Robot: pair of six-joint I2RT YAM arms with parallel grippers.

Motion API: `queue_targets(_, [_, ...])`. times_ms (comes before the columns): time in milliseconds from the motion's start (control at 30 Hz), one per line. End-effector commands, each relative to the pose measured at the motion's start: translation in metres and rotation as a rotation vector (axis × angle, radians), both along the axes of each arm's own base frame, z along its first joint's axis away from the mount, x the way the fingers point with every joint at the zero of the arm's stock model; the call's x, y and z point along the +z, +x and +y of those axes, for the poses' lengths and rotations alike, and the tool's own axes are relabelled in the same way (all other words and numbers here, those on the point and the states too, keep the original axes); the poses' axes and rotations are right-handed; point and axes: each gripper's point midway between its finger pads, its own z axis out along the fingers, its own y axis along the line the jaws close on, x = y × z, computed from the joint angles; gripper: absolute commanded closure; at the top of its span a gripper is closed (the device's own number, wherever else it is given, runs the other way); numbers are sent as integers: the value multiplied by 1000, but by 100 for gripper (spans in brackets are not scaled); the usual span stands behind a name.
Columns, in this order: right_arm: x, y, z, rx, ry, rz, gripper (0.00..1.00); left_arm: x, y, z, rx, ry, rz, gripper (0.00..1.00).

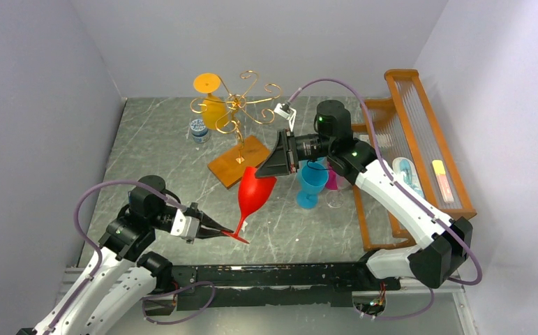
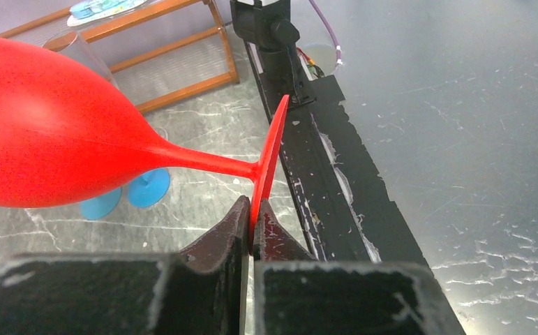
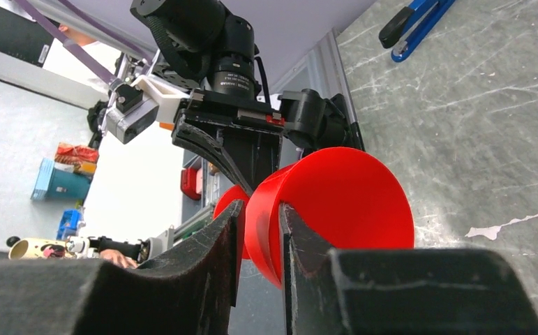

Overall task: Take the wine glass off the wine glass rack
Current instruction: Place the wine glass at the center of the board.

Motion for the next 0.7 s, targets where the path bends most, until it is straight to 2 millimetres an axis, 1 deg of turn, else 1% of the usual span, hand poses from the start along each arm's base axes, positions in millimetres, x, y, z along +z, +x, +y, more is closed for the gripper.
queue_targets(0, [5, -10, 3, 54, -2, 9, 72, 9, 1, 0, -13, -18, -66, 95])
queue_targets(133, [2, -14, 6, 73, -1, 22, 72, 11, 1, -1, -16, -29, -66, 95])
queue_targets(300, [-3, -16, 12, 91, -24, 23, 76, 11, 1, -1, -23, -26, -70, 95])
queue_targets(467, [-2, -18, 13, 96, -18, 16, 79, 8, 0, -1, -30, -12, -64, 95])
queue_targets(600, [0, -15, 13, 77, -16, 15, 79, 3, 1, 1, -30, 12, -65, 95])
queue_targets(633, [2, -15, 14, 78, -11, 14, 76, 3, -1, 1, -37, 14, -62, 95])
queue_targets(667, [2, -15, 14, 77, -11, 16, 69, 2, -2, 1, -42, 15, -59, 95])
